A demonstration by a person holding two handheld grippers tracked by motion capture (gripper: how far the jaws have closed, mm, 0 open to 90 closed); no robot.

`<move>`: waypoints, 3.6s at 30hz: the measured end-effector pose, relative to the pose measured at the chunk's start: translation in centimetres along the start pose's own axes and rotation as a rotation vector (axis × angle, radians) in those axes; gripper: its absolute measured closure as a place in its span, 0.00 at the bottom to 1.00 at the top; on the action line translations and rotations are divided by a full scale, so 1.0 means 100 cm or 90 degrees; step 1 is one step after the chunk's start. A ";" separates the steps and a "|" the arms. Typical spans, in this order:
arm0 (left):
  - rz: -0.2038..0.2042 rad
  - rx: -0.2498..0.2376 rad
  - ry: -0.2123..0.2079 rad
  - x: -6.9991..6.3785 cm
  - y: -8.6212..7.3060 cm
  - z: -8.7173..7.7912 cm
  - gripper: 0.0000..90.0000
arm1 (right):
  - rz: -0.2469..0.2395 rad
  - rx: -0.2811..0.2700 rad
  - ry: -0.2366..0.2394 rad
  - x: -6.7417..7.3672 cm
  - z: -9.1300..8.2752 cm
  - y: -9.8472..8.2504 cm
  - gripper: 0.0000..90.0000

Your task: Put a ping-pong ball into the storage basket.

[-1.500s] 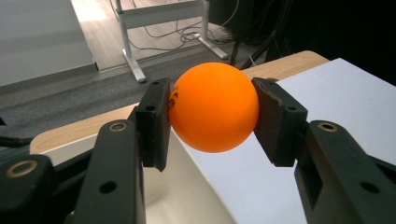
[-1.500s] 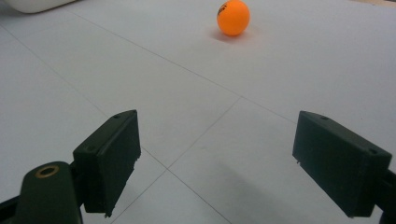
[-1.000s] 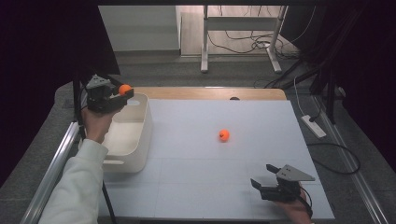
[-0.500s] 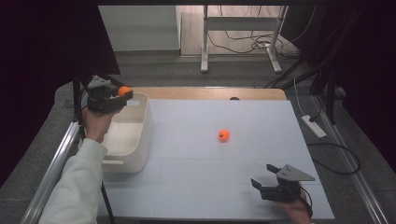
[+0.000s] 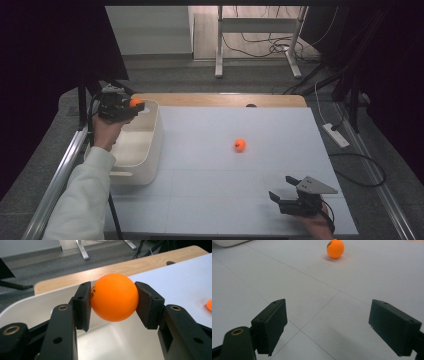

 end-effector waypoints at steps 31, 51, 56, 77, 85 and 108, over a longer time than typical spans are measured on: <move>-0.013 0.051 0.036 0.007 -0.010 0.012 0.40 | -0.002 0.010 -0.002 0.000 0.001 -0.001 0.17; -0.005 -0.070 -0.121 -0.049 0.011 -0.016 0.19 | 0.009 0.004 0.001 -0.001 0.004 0.001 0.17; 0.010 -0.095 -0.150 -0.067 0.015 -0.024 0.19 | 0.008 0.002 0.003 -0.002 0.006 0.003 0.17; 0.033 -0.129 -0.227 -0.108 0.018 -0.034 0.19 | 0.003 0.004 0.001 -0.002 0.006 0.002 0.17; 0.041 -0.129 -0.247 -0.122 0.019 -0.030 0.19 | 0.001 0.003 0.002 -0.002 0.004 0.001 0.17; 0.056 -0.108 -0.282 -0.145 0.016 -0.015 0.20 | 0.010 0.001 0.001 -0.004 0.004 0.002 0.17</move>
Point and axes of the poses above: each handheld gripper's, and its own axes: z roughly forward along the jaws, y roughly out of its top, x roughly to its left, the point moved 7 cm from there along z, roughly forward along the jaws, and after that the axes turned 4 degrees about -x, right-handed, at the moved point
